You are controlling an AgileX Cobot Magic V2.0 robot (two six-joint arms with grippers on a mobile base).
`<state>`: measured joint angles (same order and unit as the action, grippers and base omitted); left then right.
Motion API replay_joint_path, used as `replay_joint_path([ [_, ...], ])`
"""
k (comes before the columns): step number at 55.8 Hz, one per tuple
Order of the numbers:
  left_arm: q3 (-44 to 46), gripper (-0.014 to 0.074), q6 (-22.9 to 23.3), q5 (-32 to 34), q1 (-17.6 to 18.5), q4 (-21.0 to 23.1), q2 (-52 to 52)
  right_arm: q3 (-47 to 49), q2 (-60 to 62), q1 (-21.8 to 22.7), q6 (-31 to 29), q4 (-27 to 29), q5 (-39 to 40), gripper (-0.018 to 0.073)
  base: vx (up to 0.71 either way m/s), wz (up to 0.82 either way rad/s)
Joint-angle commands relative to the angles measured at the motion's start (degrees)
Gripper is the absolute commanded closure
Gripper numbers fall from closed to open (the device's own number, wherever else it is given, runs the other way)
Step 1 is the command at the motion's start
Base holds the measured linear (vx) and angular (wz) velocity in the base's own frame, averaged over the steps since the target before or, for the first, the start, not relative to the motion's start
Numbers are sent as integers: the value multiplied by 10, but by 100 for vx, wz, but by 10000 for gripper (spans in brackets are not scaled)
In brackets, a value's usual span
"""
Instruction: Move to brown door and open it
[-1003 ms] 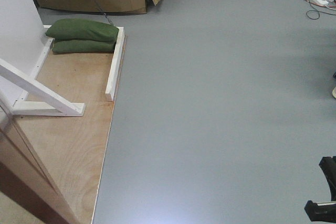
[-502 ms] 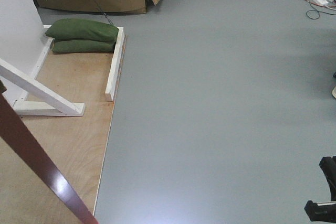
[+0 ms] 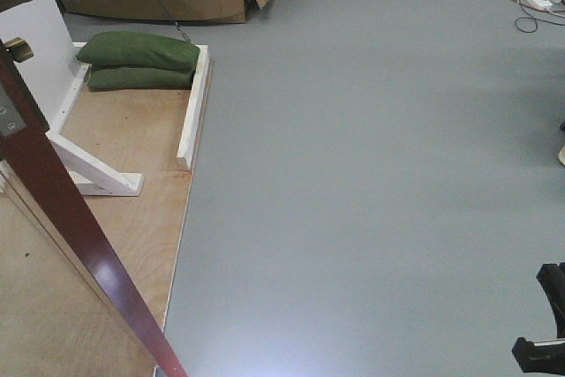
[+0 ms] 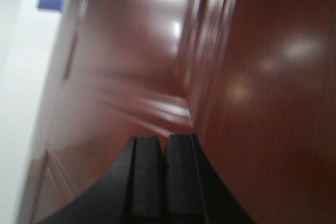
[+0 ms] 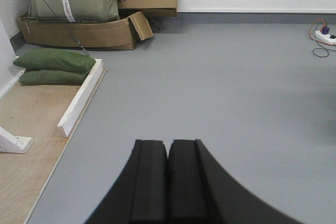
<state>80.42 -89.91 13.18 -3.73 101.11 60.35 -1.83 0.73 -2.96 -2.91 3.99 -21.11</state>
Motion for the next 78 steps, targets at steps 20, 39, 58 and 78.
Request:
replay_joint_path([
  [20,-12,530,13,-206,3,5,16,-2,3,-1,-4,-2,45,559,0,0],
  [39,-12,530,13,-290,3,5,53,-2,3,-1,-4,-2,45,559,0,0],
  [58,-12,530,13,-376,3,6,106,-2,3,-1,-4,-2,45,559,0,0],
  [78,-12,530,13,-387,8,4,136,-2,3,-1,-4,-2,45,559,0,0],
])
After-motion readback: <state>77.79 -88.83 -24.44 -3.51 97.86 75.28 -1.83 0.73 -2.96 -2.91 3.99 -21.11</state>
